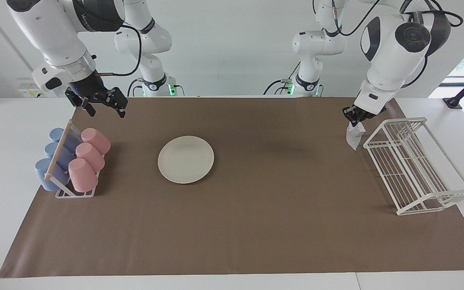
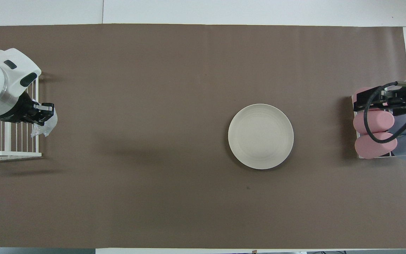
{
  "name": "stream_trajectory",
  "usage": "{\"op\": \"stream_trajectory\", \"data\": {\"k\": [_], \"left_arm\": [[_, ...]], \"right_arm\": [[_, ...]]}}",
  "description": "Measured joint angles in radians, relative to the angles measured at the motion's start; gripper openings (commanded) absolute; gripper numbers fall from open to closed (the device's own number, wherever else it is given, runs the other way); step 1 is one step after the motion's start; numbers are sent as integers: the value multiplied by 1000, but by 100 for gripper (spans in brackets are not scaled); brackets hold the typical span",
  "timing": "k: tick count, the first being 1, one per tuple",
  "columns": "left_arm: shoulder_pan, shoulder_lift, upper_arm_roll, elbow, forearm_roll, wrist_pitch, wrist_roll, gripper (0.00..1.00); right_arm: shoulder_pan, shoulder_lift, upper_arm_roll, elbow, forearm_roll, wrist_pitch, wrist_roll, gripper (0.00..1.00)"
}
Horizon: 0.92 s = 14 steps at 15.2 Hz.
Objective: Wipe plate with sponge
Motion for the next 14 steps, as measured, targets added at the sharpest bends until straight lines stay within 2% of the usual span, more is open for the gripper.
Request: {"op": "stream_trajectory", "data": {"k": [3, 8, 10, 14], "left_arm": [[-21, 51, -9, 32, 254, -40, -2, 0], [-39, 202, -9, 115, 630, -68, -23, 0], [-38, 252, -6, 117, 700, -68, -93, 0], [-38, 367, -3, 117, 758, -80, -246, 0]], "right_arm": [[0, 0, 1, 0, 0, 0, 0, 100], [-20, 0, 1, 0, 0, -38, -1, 100], [-45, 0, 0, 0, 0, -54, -8, 100], [-52, 0, 1, 1, 0, -49, -53, 100]]}}
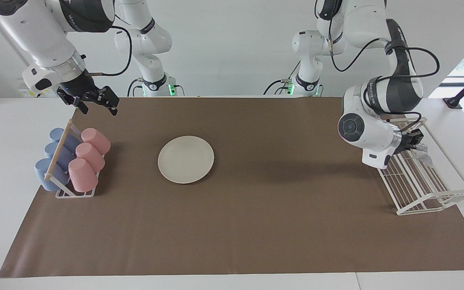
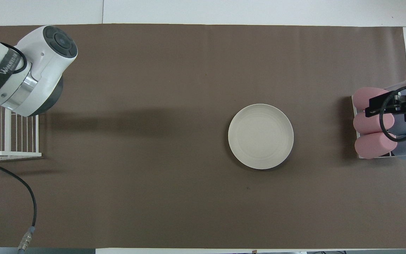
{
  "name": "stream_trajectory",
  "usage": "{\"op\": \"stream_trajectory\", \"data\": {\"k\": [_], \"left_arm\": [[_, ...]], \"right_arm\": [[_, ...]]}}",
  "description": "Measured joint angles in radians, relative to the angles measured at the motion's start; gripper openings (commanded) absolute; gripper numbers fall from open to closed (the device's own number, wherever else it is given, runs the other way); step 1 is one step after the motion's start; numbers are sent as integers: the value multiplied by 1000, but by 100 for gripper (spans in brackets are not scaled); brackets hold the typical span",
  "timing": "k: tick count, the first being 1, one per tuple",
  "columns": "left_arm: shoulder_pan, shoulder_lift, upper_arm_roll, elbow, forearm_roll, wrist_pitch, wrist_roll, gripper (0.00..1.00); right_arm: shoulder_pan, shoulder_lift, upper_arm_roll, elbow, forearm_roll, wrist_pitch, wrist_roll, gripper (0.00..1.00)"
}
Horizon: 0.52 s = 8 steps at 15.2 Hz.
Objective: Wipe plate with sponge
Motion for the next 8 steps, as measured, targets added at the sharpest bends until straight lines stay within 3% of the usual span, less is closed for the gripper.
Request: {"op": "stream_trajectory", "data": {"k": [8], "left_arm": [[7, 24, 4, 9, -50, -20, -202, 0]], "right_arm": [[0, 0, -5, 1, 0, 34, -24, 100]]}}
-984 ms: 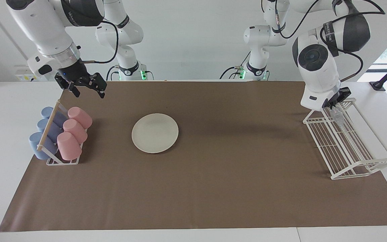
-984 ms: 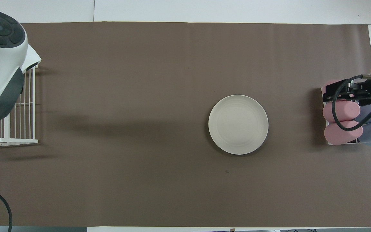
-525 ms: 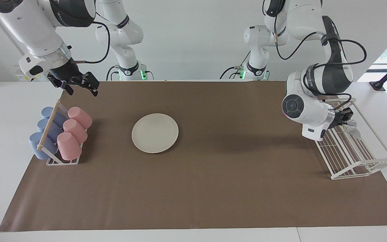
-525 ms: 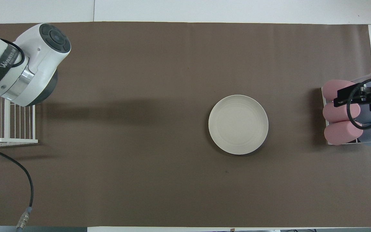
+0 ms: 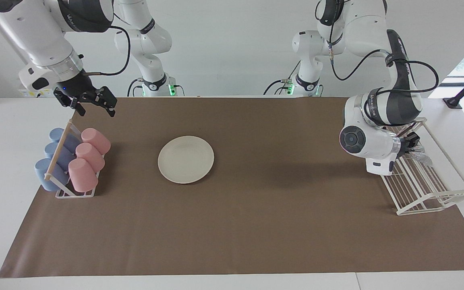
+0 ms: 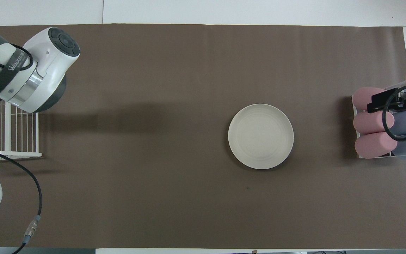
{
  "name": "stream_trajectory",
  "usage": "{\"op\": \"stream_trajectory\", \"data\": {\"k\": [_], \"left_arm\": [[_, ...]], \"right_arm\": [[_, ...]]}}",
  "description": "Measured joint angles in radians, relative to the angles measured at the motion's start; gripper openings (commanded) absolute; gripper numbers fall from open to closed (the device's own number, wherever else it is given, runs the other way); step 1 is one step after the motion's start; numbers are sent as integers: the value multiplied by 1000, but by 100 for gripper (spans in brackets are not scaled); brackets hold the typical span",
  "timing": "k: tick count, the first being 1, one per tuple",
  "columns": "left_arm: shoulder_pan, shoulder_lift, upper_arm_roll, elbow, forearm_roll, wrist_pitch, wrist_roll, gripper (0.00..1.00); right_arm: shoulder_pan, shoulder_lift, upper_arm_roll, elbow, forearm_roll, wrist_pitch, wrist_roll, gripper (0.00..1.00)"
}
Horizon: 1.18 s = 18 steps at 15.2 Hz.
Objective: Wipe plate with sponge
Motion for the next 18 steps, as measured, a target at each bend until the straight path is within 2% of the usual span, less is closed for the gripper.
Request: {"op": "stream_trajectory", "data": {"k": [5, 6, 7, 12, 16, 18], "left_arm": [[0, 3, -4, -16, -8, 6, -44, 0], [1, 3, -3, -17, -8, 14, -45, 53], [4, 3, -3, -17, -8, 26, -45, 74], [14, 3, 0, -17, -10, 51, -45, 80], [17, 3, -1, -16, -35, 64, -48, 100], [19, -1, 0, -5, -95, 88, -53, 100]], "right_arm": [[0, 0, 0, 1, -45, 0, 0, 100], [0, 0, 0, 1, -47, 0, 0, 100], [0, 0, 0, 1, -51, -1, 0, 100], [3, 0, 6, 6, -76, 0, -1, 100], [3, 0, 7, 8, -76, 0, -1, 100], [3, 0, 7, 8, -76, 0, -1, 100]]}}
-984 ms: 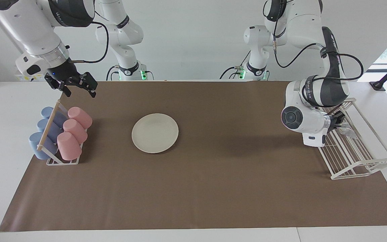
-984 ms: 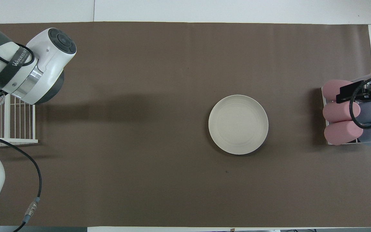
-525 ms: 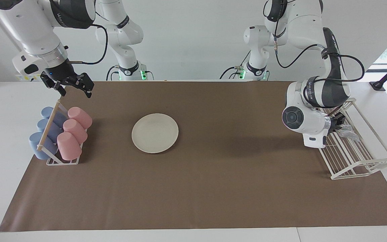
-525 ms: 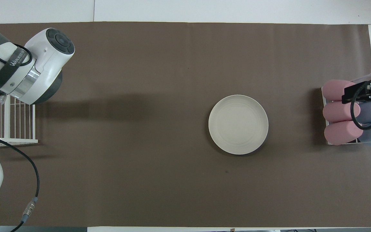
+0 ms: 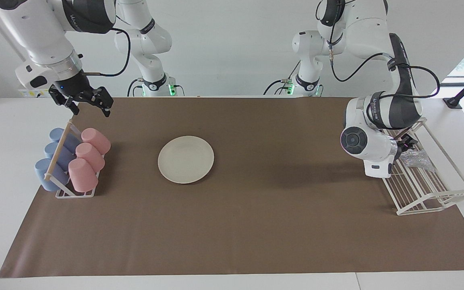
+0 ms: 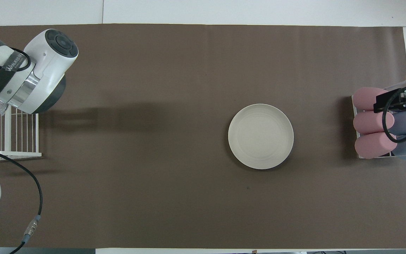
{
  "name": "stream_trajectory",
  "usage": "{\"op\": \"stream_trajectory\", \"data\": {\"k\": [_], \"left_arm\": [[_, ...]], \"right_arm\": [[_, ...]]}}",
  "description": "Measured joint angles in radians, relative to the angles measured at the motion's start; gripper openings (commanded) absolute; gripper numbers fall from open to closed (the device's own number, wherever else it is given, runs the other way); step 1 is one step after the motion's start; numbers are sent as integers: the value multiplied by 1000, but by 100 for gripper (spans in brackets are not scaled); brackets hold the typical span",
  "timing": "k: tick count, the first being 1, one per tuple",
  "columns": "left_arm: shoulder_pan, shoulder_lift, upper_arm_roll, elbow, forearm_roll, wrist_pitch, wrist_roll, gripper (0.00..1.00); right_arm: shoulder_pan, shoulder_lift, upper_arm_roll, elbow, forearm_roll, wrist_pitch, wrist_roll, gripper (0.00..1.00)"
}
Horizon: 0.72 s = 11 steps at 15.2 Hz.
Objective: Wipe plate with sponge
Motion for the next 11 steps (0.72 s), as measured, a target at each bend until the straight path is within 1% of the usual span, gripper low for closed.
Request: {"op": "stream_trajectory", "data": {"k": [3, 6, 9, 11], "left_arm": [[21, -41, 1, 35, -152, 31, 9, 100], [42, -106, 3, 76, -337, 33, 45, 100], [44, -149, 7, 107, -492, 33, 57, 100], [66, -181, 8, 119, -621, 33, 104, 100]], "right_arm": [[0, 0, 1, 0, 0, 0, 0, 100], [0, 0, 1, 0, 0, 0, 0, 100], [0, 0, 2, 0, 0, 0, 0, 100], [1, 0, 2, -1, 0, 0, 0, 100]]}}
